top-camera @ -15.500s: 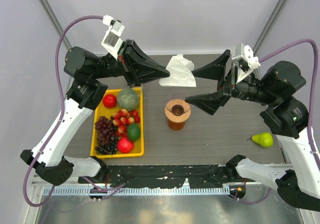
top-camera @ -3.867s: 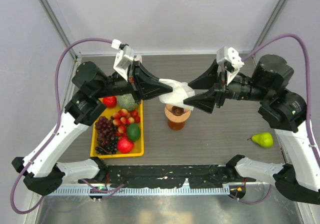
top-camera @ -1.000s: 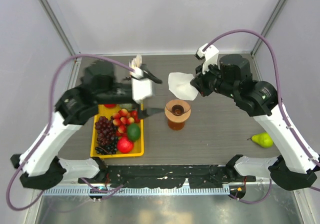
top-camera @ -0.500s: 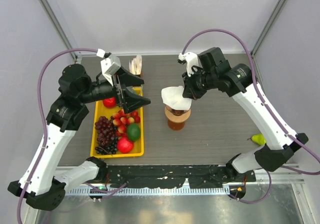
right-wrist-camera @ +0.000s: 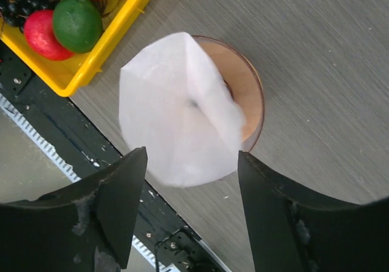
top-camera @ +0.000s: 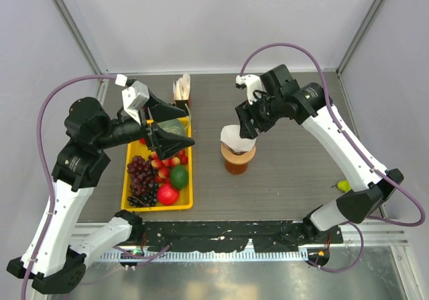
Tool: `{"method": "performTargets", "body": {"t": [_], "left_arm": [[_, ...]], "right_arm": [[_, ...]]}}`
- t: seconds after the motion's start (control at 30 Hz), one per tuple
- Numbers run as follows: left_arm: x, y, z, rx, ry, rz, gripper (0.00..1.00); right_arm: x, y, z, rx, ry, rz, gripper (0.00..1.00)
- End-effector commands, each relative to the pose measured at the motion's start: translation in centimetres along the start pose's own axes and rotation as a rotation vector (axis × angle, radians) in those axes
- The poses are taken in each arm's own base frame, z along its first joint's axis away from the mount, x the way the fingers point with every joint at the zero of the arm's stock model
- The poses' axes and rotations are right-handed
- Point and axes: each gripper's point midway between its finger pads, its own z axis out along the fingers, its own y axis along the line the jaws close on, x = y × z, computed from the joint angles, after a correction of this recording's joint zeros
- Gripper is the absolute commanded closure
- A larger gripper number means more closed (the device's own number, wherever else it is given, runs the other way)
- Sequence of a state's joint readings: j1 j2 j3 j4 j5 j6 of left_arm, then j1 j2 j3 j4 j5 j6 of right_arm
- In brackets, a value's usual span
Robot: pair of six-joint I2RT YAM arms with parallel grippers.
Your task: Place the coffee filter in the dripper
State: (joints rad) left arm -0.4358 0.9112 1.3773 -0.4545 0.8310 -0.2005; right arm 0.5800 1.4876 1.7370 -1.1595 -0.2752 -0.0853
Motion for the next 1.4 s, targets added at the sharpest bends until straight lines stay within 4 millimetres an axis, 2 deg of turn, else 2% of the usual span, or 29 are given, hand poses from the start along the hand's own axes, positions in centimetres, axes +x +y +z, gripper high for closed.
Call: {"method": "performTargets", "body": {"t": [0.0, 0.1, 0.2, 0.27, 0.37, 0.47, 0.87, 0.97, 1.07, 1.13, 1.23, 1.37], "left_arm": [[0.0, 0.7, -0.2, -0.02, 0.001, -0.003, 0.01], [0.2, 1.4, -0.1, -0.039, 0.004, -0.022, 0.01], [0.2, 2.2, 0.1, -0.048, 0.002, -0.048, 0.01], [0.1, 2.6, 0.2, -0.05, 0.001, -0.068, 0.01], [0.1, 3.5, 0.3, -0.064, -0.002, -0.103, 0.01], [0.6, 4.1, 0.4, -0.077, 0.008, -0.144, 0.02], [5.5, 5.1, 1.2, -0.057, 0.111, -0.323, 0.17], [5.7, 5.5, 1.4, -0.066, 0.113, -0.326, 0.17], [5.7, 5.7, 1.4, -0.071, 0.114, -0.328, 0.17], [5.7, 5.8, 1.4, -0.083, 0.111, -0.326, 0.17], [5.6, 6.2, 1.2, -0.111, 0.11, -0.321, 0.17], [4.1, 7.6, 0.4, -0.171, 0.069, -0.325, 0.16]], "right_arm": [[-2.4, -0.3, -2.4, 0.019, -0.102, -0.051, 0.3], [-3.7, 0.0, -4.2, 0.004, -0.177, -0.131, 0.31], [-3.7, 1.3, -4.3, -0.074, -0.205, -0.22, 0.4], [-3.3, 2.0, -3.8, -0.107, -0.211, -0.252, 0.57], [-2.3, 2.4, -2.1, -0.114, -0.177, -0.324, 0.65], [-1.9, 1.9, -0.9, -0.094, -0.18, -0.362, 0.71], [1.1, 1.4, 3.5, -0.142, -0.113, -0.352, 0.72], [0.9, 1.1, 4.2, -0.131, -0.116, -0.34, 0.72], [-0.5, 0.3, 4.6, -0.08, -0.142, -0.321, 0.72], [-0.6, 0.1, 5.1, -0.065, -0.128, -0.322, 0.72], [-0.1, 0.1, 5.9, -0.05, -0.096, -0.344, 0.74], [1.2, -0.4, 6.9, -0.034, -0.041, -0.35, 0.75]]}}
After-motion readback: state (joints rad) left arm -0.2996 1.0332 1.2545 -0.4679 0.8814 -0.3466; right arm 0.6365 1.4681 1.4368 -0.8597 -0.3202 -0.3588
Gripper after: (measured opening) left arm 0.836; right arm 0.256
